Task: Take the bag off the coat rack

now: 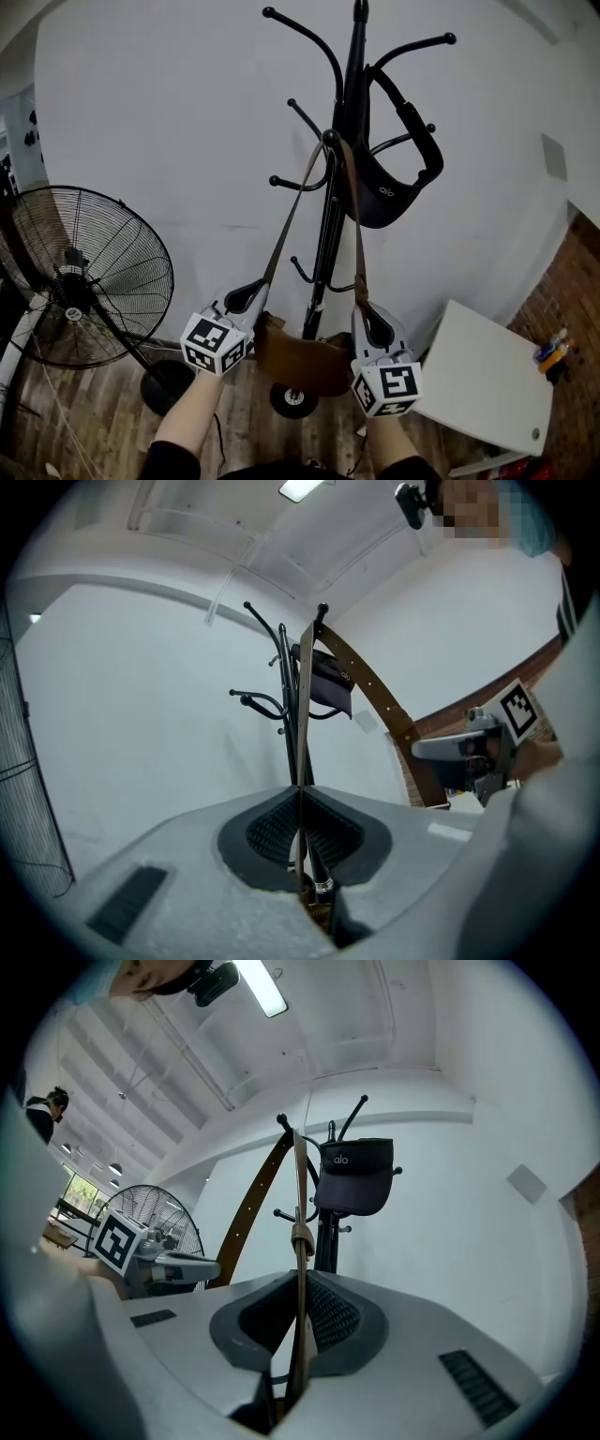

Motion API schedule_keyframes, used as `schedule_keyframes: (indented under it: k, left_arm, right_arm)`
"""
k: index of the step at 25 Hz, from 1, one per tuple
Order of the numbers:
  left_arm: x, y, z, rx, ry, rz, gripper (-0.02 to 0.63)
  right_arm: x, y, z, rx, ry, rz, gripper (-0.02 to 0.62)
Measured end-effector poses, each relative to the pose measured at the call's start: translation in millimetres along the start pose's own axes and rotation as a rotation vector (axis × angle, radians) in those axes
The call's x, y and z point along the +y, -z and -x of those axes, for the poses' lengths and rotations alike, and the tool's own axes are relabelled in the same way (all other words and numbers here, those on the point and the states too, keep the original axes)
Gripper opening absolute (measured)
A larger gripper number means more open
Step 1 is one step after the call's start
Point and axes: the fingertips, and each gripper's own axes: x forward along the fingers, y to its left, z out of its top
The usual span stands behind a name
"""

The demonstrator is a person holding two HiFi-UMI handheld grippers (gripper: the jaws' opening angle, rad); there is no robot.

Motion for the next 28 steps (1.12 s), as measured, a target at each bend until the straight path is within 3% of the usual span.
schedule_keyframes:
  k: [28]
  left_arm:
    - [5.9,-58.9,39.2,-0.105,0.004,-0.017,0.018]
  right_arm:
    - [11.3,-57.4,9.4,-0.097,-0.03,0.019,0.027]
